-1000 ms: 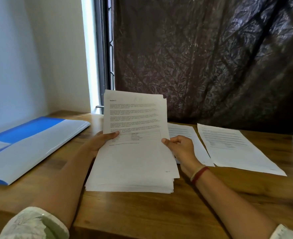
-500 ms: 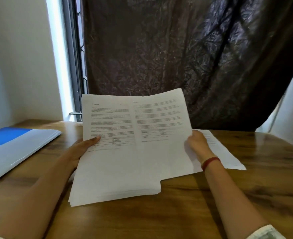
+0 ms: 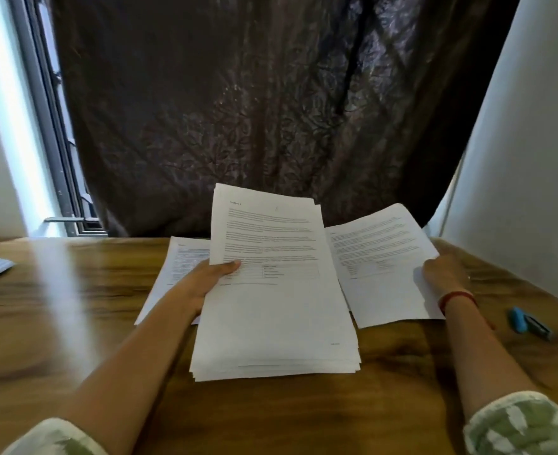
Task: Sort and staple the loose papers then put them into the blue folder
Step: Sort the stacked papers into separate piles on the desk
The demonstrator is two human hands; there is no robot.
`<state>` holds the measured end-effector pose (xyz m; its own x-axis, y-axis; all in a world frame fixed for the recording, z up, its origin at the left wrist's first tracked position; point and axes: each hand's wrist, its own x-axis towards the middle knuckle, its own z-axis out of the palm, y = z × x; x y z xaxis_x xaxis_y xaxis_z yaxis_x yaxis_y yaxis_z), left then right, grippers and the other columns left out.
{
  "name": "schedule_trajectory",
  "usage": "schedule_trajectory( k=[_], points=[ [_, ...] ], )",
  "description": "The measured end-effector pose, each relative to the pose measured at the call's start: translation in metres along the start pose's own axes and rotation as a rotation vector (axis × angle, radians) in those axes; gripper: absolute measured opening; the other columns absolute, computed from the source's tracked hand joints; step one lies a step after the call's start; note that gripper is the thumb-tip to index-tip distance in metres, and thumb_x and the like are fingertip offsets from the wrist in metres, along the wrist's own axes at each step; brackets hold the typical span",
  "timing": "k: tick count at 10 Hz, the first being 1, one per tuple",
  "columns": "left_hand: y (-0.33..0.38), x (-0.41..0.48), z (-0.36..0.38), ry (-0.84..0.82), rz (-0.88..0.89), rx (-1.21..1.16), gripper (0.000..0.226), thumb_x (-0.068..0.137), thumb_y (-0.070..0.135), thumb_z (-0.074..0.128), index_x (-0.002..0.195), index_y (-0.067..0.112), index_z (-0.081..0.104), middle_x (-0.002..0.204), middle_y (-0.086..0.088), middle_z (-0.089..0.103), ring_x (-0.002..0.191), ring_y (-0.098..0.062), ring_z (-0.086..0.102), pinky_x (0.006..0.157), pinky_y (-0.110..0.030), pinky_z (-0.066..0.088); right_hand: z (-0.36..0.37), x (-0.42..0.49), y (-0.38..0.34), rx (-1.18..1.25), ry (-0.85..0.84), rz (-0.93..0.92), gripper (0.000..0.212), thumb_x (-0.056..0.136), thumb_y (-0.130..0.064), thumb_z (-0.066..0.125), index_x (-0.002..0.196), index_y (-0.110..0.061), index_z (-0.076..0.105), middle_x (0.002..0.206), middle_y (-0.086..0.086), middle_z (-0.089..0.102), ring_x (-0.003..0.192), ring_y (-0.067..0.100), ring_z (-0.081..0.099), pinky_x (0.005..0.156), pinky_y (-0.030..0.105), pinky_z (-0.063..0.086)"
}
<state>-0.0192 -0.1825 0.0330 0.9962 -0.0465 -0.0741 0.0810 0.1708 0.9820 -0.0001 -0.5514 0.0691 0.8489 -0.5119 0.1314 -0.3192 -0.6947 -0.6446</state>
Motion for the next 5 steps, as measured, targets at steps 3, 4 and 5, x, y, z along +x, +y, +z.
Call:
schedule_trajectory(
  k=[3, 4, 5],
  points=[
    [-0.012, 0.011, 0.029, 0.001, -0.053, 0.080, 0.035, 0.093, 0.016, 0.063, 0.127, 0.017, 0.057, 0.115, -0.011, 0.069, 0.097, -0.029, 0.068, 0.052, -0.030, 0.058, 0.023, 0.066, 0.042, -0.340, 0.326, -0.090, 0.031, 0.094, -0.018, 0.055, 0.118, 0.001, 0.055, 0.117, 0.024, 0.057, 0.108, 0.040, 0.055, 0.093, 0.047, 0.045],
    [-0.013, 0.010, 0.028, 0.012, -0.070, 0.084, 0.033, 0.094, 0.015, 0.062, 0.126, 0.015, 0.057, 0.113, -0.011, 0.068, 0.095, -0.028, 0.066, 0.048, -0.027, 0.057, 0.026, 0.051, 0.015, -0.506, 0.359, -0.249, 0.028, 0.096, -0.026, 0.052, 0.114, -0.005, 0.059, 0.115, 0.018, 0.059, 0.103, 0.034, 0.058, 0.090, 0.041, 0.048],
    [-0.013, 0.006, 0.028, 0.010, -0.061, 0.080, 0.032, 0.093, 0.014, 0.062, 0.125, 0.016, 0.058, 0.114, -0.010, 0.068, 0.095, -0.027, 0.066, 0.053, -0.029, 0.058, 0.055, 0.012, -0.016, -0.475, 0.043, -0.379, 0.035, 0.100, -0.038, 0.042, 0.123, -0.015, 0.055, 0.126, 0.010, 0.059, 0.113, 0.029, 0.057, 0.102, 0.042, 0.044]
  ],
)
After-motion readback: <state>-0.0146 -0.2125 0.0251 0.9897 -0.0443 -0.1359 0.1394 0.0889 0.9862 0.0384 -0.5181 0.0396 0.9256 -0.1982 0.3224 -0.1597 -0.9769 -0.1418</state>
